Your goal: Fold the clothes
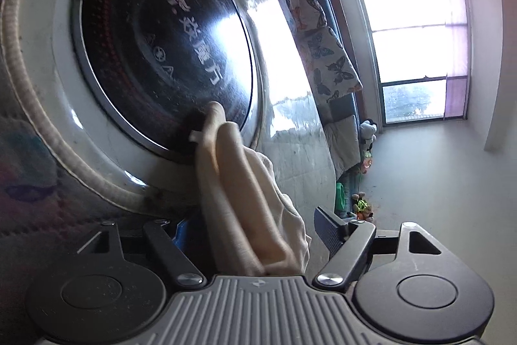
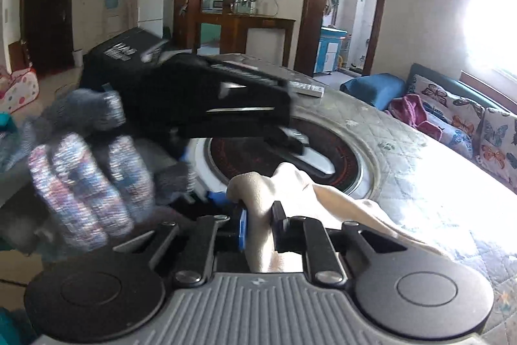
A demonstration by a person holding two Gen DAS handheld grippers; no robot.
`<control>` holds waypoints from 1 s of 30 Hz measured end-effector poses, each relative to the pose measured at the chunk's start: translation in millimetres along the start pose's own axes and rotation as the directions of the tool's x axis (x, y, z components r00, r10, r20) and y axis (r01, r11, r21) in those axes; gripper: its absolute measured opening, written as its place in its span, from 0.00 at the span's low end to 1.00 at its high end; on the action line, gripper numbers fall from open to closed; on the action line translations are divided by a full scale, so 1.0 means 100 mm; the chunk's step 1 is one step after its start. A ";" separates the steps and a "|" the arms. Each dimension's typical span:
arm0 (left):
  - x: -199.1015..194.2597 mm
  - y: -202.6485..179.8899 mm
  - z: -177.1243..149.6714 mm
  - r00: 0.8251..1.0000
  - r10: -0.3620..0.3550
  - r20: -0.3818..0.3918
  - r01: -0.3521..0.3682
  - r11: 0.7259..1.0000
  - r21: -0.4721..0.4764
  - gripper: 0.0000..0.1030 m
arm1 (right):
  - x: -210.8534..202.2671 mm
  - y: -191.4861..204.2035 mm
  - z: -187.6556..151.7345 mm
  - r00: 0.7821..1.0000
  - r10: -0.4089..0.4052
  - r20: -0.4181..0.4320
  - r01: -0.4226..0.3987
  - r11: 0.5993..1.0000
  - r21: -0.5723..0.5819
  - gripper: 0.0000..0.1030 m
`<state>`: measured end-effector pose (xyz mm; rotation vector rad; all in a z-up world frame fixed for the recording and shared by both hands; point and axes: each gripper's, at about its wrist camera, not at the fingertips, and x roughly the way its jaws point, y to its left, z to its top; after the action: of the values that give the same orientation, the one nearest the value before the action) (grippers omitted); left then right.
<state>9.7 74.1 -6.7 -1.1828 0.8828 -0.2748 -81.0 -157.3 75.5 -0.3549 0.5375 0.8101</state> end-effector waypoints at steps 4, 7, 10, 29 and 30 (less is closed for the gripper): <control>0.03 0.06 0.00 1.000 0.005 0.002 -0.005 1.000 -0.005 0.29 | -0.01 0.01 -0.08 1.000 0.020 -0.004 -0.020 1.000 -0.007 0.13; 0.03 0.11 -0.01 1.000 0.016 0.007 -0.016 1.000 -0.006 0.16 | -0.03 -0.03 -0.11 0.999 0.031 -0.004 -0.031 0.999 0.027 0.15; 0.00 0.13 -0.02 0.999 0.033 0.024 -0.033 0.999 0.012 0.14 | -0.12 -0.13 -0.18 1.000 0.026 0.004 -0.027 0.995 0.092 0.22; -0.02 -0.11 -0.21 0.985 0.147 0.091 -0.165 0.955 0.245 0.14 | -0.48 -1.90 -1.03 0.951 -0.276 -0.137 0.301 0.733 0.610 0.38; -0.01 -0.11 -0.21 0.984 0.151 0.091 -0.169 0.954 0.248 0.14 | -0.49 -1.95 -1.09 0.957 -0.266 -0.118 0.279 0.727 0.627 0.39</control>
<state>-4.1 56.2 1.3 -0.8714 0.8482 -0.2058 4.9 -365.4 34.3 0.1966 0.7271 0.2952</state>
